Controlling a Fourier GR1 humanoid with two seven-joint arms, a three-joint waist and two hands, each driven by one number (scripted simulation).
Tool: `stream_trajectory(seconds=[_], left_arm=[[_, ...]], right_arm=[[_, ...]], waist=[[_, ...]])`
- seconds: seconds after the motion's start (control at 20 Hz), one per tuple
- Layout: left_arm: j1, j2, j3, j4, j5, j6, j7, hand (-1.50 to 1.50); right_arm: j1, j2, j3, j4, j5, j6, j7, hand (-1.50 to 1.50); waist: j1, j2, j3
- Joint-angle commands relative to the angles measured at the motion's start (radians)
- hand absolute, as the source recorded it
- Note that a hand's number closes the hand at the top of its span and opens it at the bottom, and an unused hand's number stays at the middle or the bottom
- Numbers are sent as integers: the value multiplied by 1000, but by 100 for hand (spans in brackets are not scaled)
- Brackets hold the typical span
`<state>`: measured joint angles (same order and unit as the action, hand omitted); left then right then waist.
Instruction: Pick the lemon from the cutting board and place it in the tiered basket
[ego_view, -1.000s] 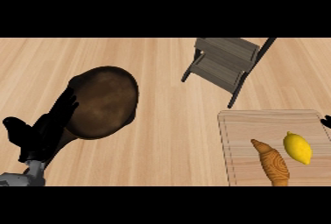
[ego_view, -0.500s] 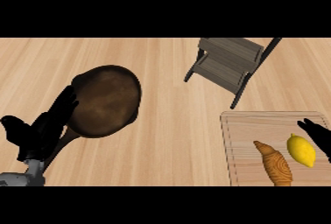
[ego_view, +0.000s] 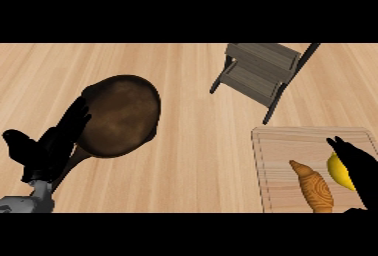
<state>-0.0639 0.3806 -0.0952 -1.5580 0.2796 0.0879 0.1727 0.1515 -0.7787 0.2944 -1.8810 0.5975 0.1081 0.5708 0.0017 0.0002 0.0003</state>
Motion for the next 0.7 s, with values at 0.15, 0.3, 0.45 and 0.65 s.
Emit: stream_trajectory(seconds=[0.15, 0.3, 0.45, 0.65], left_arm=[[-17, 3, 73, 50, 6, -68, -16, 0], [12, -17, 74, -8, -18, -67, 25, 0], [48, -24, 90, -18, -43, -91, -2, 0], [22, -69, 72, 20, -79, -87, -23, 0]], right_arm=[[-6, 81, -29, 196, 157, -88, -135, -150], [-69, 124, -80, 221, 165, -58, -160, -150], [-11, 131, -104, 225, 218, -82, -214, -150], [-52, 148, -121, 336, 223, -20, -255, -150]], waist=[[-2, 0, 0], [0, 0, 0], [-2, -1, 0], [-1, 0, 0]])
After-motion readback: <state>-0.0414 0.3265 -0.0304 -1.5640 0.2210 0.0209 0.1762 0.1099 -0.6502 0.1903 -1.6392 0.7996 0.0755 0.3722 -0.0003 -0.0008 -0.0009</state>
